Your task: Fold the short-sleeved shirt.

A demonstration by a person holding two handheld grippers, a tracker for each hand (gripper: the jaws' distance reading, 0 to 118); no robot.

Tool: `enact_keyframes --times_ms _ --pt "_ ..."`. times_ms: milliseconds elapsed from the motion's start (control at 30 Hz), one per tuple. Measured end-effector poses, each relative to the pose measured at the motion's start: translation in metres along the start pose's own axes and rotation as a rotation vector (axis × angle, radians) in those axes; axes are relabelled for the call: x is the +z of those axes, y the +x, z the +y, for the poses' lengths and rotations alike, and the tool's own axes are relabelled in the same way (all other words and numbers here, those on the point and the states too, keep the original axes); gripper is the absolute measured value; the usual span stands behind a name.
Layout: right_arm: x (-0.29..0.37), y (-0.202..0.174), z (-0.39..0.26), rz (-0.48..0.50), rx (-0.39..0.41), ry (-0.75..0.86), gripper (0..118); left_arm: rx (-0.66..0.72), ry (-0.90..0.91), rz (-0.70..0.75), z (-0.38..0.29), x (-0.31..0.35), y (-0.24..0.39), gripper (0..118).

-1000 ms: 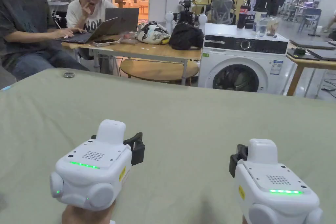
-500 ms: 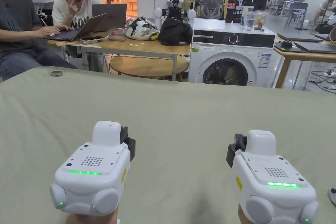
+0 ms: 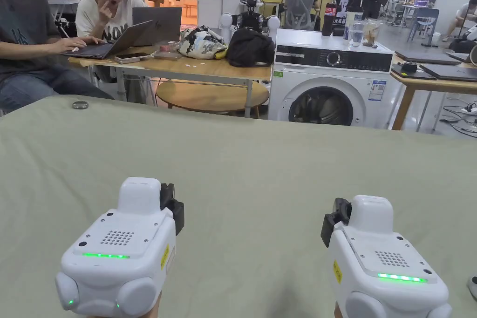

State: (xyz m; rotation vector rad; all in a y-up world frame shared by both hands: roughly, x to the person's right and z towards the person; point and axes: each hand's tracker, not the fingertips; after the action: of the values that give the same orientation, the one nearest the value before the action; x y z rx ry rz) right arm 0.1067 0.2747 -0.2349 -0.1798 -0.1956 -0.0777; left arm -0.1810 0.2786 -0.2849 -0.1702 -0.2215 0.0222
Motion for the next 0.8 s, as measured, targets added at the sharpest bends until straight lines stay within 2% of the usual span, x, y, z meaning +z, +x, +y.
enact_keyframes --times_ms 667,800 --pt "0.0031 0.0004 -0.0063 -0.001 0.04 0.002 0 -0.028 -0.015 0.001 -0.0025 -0.0018 0.0041 2" --pt "0.003 0.0006 -0.007 -0.008 0.042 0.001 2 -0.047 -0.035 -0.003 -0.0017 -0.003 0.0042 7"
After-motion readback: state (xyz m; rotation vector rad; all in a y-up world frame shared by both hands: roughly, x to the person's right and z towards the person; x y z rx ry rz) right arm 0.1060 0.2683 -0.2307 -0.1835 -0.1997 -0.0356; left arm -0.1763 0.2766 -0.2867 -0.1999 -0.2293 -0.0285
